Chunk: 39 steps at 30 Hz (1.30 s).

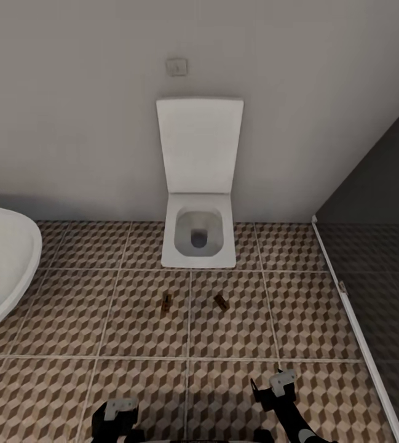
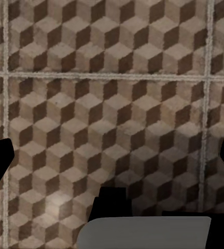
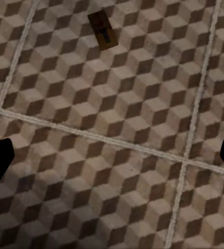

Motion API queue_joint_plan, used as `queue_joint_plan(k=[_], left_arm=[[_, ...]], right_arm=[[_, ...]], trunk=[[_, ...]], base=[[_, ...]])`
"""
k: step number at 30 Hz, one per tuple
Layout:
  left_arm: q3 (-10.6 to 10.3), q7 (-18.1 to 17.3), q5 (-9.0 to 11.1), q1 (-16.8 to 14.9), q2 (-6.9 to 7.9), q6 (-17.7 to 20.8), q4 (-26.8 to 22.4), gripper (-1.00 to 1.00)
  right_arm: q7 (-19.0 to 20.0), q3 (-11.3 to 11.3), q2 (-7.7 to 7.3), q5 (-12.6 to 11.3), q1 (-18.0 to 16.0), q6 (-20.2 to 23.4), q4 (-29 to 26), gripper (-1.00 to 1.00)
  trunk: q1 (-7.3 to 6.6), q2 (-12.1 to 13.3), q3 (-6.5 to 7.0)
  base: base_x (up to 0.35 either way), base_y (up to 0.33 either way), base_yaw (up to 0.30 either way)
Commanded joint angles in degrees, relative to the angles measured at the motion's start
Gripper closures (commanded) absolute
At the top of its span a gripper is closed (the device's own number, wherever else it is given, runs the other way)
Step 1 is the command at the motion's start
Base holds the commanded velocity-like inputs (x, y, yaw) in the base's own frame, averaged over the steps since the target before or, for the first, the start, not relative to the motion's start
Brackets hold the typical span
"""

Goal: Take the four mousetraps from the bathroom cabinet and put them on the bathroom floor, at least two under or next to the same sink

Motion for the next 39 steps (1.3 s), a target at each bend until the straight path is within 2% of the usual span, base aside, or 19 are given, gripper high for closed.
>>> queue_joint_plan(k=[1,10,23,39], left_arm=[[-0.5,0.5,-0.1,0.0,-0.04,-0.1,-0.2,-1.0],[-0.5,0.5,-0.1,0.0,-0.05,0.0,-2.8,-1.0],[-0.5,0.5,-0.1,0.0,1.3,0.0,-3.1,-1.0],[-0.5,0.5,-0.1,0.0,1.38,0.1,-2.9,-1.0]], right_arm=[[-0.3,0.3,0.11,-0.4,0.0,-0.1,0.0,-1.0],[-0.3,0.3,0.53,-3.8,0.1,-0.1,0.0,-1.0],[-0.3,0.3,0.58,-4.2,0.1,-0.1,0.0,-1.0],[-0.6,0.3,0.58,-4.3,0.1,0.0,0.0,-1.0]], trunk=[[-0.23,0.4,0.16],[-2.2,4.0,1.78],[-5.06,9.2,4.11],[-8.57,15.6,7.07]], base=[[0.0,0.0,0.0],[0.0,0.0,0.0],[0.0,0.0,0.0],[0.0,0.0,0.0]])
